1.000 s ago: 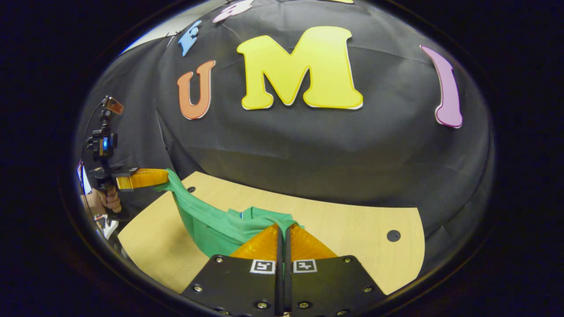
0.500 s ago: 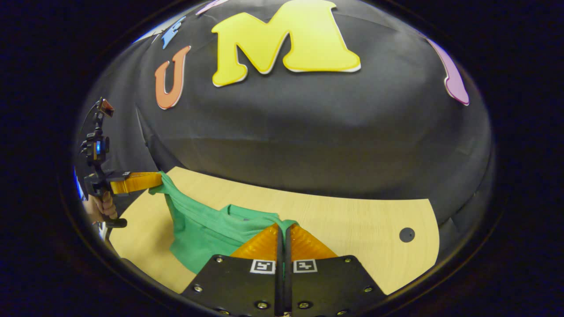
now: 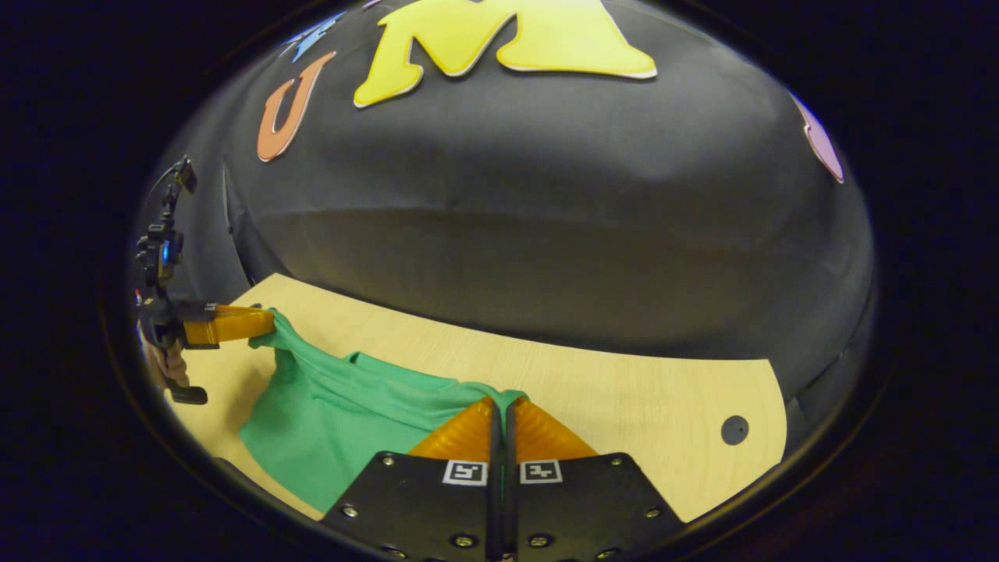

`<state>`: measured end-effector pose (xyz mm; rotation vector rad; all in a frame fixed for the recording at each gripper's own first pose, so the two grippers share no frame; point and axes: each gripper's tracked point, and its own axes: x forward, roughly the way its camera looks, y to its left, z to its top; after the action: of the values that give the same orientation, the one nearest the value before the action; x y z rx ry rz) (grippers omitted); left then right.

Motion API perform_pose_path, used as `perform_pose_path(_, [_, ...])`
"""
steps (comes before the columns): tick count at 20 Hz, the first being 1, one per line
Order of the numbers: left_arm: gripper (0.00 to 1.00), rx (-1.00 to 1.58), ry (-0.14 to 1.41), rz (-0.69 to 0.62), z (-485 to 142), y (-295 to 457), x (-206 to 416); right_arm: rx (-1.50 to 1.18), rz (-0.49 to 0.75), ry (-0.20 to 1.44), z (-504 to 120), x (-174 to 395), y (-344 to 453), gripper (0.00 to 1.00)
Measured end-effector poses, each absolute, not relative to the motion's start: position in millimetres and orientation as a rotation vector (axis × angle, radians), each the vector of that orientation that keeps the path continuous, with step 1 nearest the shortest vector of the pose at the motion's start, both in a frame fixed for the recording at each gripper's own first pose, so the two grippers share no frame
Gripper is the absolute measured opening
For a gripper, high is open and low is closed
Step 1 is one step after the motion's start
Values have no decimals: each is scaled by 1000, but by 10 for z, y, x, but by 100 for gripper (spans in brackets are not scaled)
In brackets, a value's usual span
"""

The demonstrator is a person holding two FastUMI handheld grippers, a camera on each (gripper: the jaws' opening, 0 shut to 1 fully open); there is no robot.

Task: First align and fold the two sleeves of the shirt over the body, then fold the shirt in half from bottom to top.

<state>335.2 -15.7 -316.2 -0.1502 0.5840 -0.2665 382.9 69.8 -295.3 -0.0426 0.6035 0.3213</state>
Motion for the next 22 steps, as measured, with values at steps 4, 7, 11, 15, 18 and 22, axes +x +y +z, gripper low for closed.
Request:
perform_pose_path(4, [19,-161,607,-256,-3301,-257,3375,-63,296,627,-3168,3892,774,16])
perform_pose_path(7, [80,-186,581,-224,-3156,-203,3349,-56,275,582,-3068,3883,780,56])
perform_pose_path(11, [100,-186,565,-207,-2990,-138,3217,-98,192,496,-2728,3760,572,76])
perform_pose_path(15, [100,-174,516,-192,-2555,0,2934,-82,156,464,-2370,3473,437,76])
perform_pose_path(18, [100,-135,452,-172,-2102,130,2629,-44,152,432,-2006,3134,436,76])
perform_pose_path(22, [100,-105,344,-141,-1348,248,2082,-4,167,353,-1361,2526,540,76])
